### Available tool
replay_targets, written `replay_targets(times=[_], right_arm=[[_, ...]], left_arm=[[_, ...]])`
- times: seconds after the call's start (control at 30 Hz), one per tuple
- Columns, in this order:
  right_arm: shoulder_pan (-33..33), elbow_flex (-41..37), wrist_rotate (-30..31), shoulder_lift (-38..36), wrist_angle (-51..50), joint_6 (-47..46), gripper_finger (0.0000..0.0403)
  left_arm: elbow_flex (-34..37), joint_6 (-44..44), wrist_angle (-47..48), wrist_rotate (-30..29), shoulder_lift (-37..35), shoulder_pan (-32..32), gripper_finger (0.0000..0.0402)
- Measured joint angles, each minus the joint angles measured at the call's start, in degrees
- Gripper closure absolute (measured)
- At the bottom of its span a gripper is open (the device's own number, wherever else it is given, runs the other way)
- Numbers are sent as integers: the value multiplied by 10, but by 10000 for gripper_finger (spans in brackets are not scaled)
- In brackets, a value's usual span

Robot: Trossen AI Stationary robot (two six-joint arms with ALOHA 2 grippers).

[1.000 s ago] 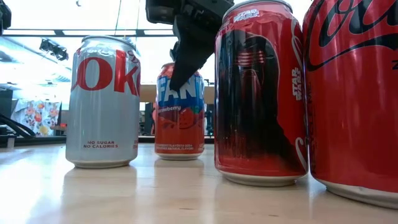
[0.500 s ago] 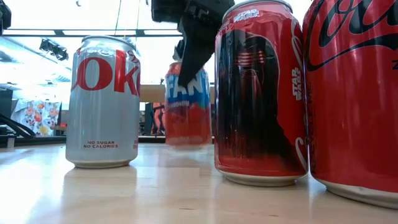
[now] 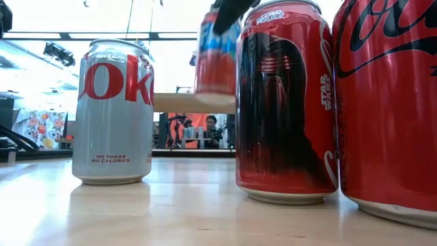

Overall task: Place canned beverage on shelf
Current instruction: Put the top orange soda can on the shelf

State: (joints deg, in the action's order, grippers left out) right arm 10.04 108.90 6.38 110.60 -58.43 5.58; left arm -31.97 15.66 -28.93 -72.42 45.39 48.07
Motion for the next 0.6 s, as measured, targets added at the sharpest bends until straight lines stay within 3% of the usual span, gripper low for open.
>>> replay_targets(times=[0.6], right_arm=[[-100,0,0,-85,-63,56,82]], left_arm=[[0,0,0,0,0,0,269]])
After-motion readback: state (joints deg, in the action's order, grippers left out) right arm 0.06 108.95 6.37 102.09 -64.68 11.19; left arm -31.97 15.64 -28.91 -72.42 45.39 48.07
